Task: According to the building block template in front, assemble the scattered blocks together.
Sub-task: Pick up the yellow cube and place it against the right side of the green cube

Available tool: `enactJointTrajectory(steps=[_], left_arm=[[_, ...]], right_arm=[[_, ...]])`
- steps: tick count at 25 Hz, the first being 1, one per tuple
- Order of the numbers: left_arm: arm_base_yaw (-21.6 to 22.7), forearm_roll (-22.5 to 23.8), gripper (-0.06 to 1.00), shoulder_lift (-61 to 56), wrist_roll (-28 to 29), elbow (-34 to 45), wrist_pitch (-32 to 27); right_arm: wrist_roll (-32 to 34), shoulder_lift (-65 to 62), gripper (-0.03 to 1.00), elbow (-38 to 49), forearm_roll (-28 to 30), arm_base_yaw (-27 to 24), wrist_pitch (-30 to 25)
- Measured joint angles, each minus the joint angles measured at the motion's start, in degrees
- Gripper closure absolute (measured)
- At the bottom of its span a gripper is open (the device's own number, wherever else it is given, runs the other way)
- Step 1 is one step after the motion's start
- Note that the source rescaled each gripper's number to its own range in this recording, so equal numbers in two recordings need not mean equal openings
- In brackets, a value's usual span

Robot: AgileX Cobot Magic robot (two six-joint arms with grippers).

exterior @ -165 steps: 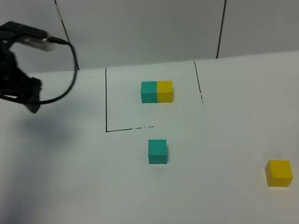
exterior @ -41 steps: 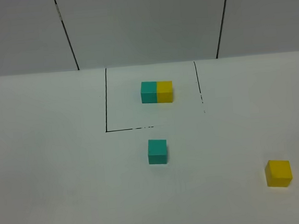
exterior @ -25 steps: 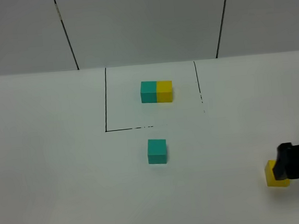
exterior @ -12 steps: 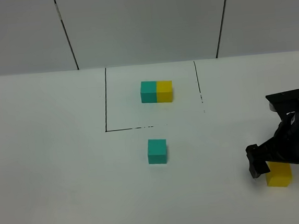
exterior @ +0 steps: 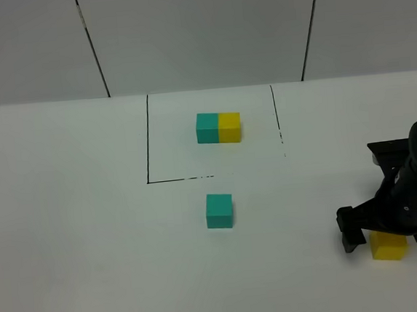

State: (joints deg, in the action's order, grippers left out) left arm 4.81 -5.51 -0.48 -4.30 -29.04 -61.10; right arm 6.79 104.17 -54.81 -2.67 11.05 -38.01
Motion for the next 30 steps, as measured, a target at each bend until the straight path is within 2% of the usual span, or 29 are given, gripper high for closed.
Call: enactJointTrajectory(steps=[5, 7, 9, 10, 13, 14, 21, 24, 27, 30], left_arm=[[0.0, 0.0, 0.23, 0.0, 0.0, 0.0, 0.0], [0.0, 0.0, 0.23, 0.0, 0.0, 0.0, 0.0], [0.0, 0.0, 0.23, 0.0, 0.0, 0.0, 0.0], [0.0, 0.0, 0.23, 0.0, 0.0, 0.0, 0.0], [0.0, 0.0, 0.23, 0.0, 0.0, 0.0, 0.0], [0.0, 0.0, 0.23, 0.0, 0.0, 0.0, 0.0], [0.0, 0.0, 0.23, 0.0, 0.0, 0.0, 0.0], [0.0, 0.0, 0.23, 0.0, 0.0, 0.0, 0.0], [0.0, 0.0, 0.23, 0.0, 0.0, 0.0, 0.0], [0.0, 0.0, 0.23, 0.0, 0.0, 0.0, 0.0]], right_arm=[[2.6, 0.2, -0.03, 0.0, -0.1, 0.0, 0.6], [3.3, 0.2, 0.02, 0.0, -0.1, 0.0, 0.5], [4.0, 0.2, 0.2, 0.0, -0.1, 0.0, 0.2], [4.3, 0.2, 0.35, 0.0, -0.1, 0.0, 0.0], [4.6, 0.2, 0.87, 0.0, -0.1, 0.0, -0.8], [4.7, 0.2, 0.97, 0.0, -0.1, 0.0, -1.0], [2.9, -0.2, 0.96, -0.1, -0.2, 0.0, -2.0], [1.4, -1.9, 0.96, -2.2, 0.0, 0.3, -4.8], [-3.0, -4.7, 0.96, -6.2, 1.3, 1.7, -9.2], [-11.2, -6.8, 0.96, -10.9, 2.7, 4.3, -14.8]])
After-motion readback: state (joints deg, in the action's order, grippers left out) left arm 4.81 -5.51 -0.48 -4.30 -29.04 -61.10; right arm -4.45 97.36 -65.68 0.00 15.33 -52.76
